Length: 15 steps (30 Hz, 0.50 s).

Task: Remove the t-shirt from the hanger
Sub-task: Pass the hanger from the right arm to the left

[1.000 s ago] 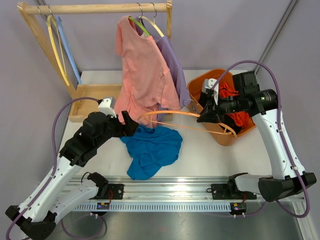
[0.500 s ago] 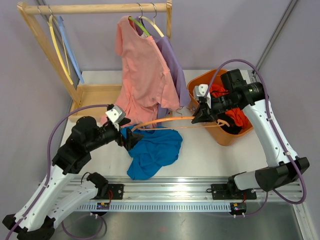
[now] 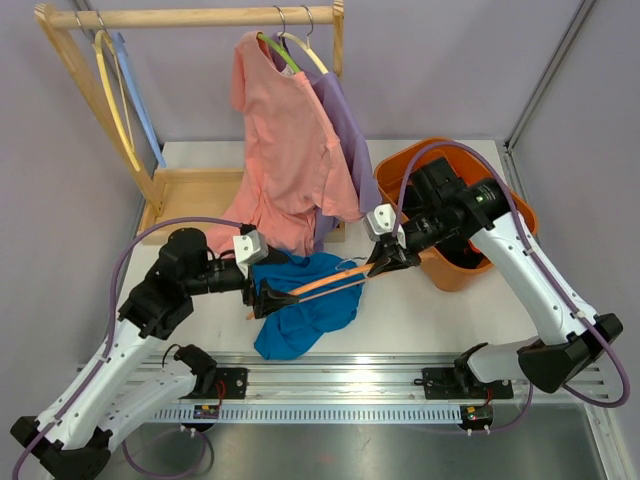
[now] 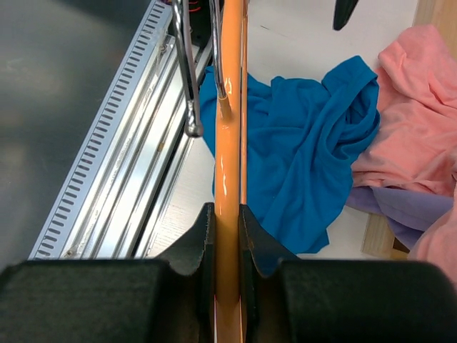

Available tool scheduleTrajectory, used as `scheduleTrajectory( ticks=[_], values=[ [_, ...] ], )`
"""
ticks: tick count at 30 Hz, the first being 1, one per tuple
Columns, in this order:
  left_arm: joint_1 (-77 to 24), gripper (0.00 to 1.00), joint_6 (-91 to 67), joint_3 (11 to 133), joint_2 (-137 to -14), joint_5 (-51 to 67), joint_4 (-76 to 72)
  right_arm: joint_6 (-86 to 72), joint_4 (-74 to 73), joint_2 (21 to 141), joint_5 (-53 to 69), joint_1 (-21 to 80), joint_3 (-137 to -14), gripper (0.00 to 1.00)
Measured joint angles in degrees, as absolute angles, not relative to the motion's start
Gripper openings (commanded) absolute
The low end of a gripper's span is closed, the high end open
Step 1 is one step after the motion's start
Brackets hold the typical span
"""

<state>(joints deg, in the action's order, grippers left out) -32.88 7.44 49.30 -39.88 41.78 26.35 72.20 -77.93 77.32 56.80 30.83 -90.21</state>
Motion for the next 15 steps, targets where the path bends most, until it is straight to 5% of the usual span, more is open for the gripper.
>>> scheduleTrajectory(
  ticks=[15],
  values=[
    [-32.88,0.61,10.52,48.51,-40.53,46.24,31.97,69.89,-77.91,82.28,60.84,30.98,-93.89,0.00]
  ],
)
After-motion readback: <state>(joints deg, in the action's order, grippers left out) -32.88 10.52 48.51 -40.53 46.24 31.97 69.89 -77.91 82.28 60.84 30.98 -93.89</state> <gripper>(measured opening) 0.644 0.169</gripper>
